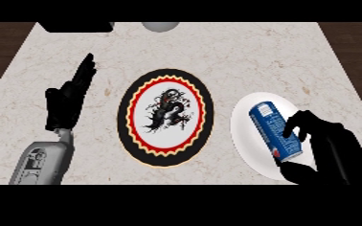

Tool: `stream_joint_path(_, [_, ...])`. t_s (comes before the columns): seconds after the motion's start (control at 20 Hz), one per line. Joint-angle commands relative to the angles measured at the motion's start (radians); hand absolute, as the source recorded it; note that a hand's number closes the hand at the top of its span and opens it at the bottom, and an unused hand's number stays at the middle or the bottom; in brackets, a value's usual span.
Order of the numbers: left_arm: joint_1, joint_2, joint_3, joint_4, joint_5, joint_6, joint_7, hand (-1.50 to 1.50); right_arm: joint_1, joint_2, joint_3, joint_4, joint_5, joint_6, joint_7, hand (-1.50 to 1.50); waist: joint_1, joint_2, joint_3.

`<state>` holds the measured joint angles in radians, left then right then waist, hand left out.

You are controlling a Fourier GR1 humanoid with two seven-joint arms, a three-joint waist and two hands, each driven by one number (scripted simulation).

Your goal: Pick the can from the plate and place it in the plate

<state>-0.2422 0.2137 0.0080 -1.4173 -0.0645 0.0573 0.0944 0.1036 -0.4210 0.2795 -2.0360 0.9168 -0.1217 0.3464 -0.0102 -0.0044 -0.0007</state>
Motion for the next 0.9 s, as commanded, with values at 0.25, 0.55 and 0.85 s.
stream_joint_path(0.25, [-0.037, -0.020, -0.002, 0.075, -0.025, -0.004, -0.042, 0.00, -0.241, 0.195, 0.171, -0.032, 0.019, 0.140, 0.122, 1.50, 0.017, 0.007, 0.000])
stream_joint_path(0.55, [-0.004, -0.044, -0.026, -0.031, -0.036, 0.009, 0.019, 0.00, -0.374, 0.389, 0.240, 0.235, 0.060, 0.105, 0.152, 1.50, 0.023, 0.006, 0.001])
stream_joint_path(0.85, [-0.047, 0.002, 0.026, -0.003, 0.002, -0.045, 0.036, 0.00, -0.566, 0.419, 0.296, 0.559, -0.017, -0.078, 0.175, 1.50, 0.030, 0.009, 0.001])
